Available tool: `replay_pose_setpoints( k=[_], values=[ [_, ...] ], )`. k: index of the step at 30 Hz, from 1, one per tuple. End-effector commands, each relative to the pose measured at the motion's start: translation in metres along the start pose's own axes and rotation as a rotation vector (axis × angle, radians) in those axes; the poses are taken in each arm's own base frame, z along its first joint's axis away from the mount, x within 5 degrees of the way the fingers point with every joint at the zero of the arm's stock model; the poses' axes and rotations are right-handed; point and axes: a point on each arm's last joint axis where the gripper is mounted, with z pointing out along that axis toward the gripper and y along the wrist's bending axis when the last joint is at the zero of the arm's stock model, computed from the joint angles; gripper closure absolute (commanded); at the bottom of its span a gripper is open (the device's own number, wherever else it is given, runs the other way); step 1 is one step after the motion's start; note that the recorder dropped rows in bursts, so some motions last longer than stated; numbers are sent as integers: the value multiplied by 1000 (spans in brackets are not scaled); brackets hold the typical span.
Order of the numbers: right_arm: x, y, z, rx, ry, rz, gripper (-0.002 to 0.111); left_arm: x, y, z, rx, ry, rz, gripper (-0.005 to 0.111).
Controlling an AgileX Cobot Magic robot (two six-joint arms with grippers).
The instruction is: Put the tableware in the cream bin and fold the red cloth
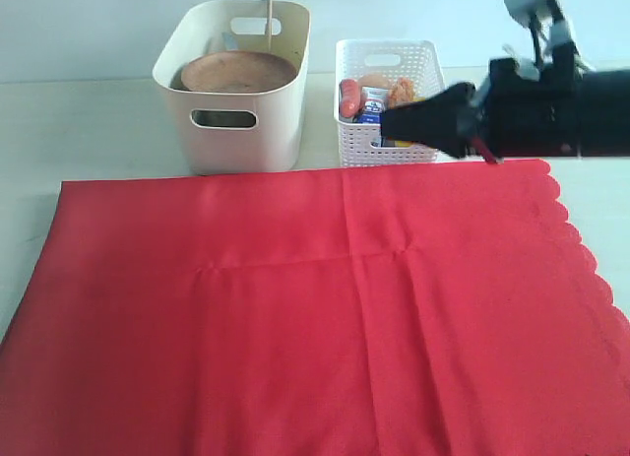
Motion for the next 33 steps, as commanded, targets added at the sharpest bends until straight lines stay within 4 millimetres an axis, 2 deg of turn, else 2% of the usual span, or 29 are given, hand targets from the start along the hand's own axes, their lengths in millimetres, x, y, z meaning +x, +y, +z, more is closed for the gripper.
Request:
replay_pose_setpoints(
  k=[1,6,11,13,14,16,19,21,23,24,27,31,33],
  values=[
    [41,40,-29,-25,-15,-125,99,0,0,-1,-2,-5,-2,107],
    [70,64,-48,-11,-13,-165,99,0,0,-1,-2,-5,-2,107],
    [71,72,-53,-8,-35,-207,99,0,0,-1,-2,-5,-2,107],
    [66,70,-53,17,-38,-306,99,0,0,-1,-2,-5,-2,107],
    [62,66,-53,67,-28,-360,99,0,0,-1,-2,-5,-2,107],
    [53,50,-55,244,7,-354,99,0,0,-1,-2,-5,-2,107],
    [39,21,-68,599,39,-238,99,0,0,-1,-2,-5,-2,107],
    [30,1,-86,895,43,-145,99,0,0,-1,-2,-5,-2,107],
    [28,-10,-100,1095,24,-46,99,0,0,-1,-2,-5,-2,107],
    [28,-13,-103,1139,-1,13,99,0,0,-1,-2,-5,-2,107],
    [36,-13,-91,1028,14,42,99,-3,0,-1,0,-32,-53,107],
    [48,-6,-71,796,50,62,99,-11,0,-1,27,-124,-489,107],
    [52,-5,-66,745,67,69,99,-14,0,-2,39,-149,-588,107]
  ],
)
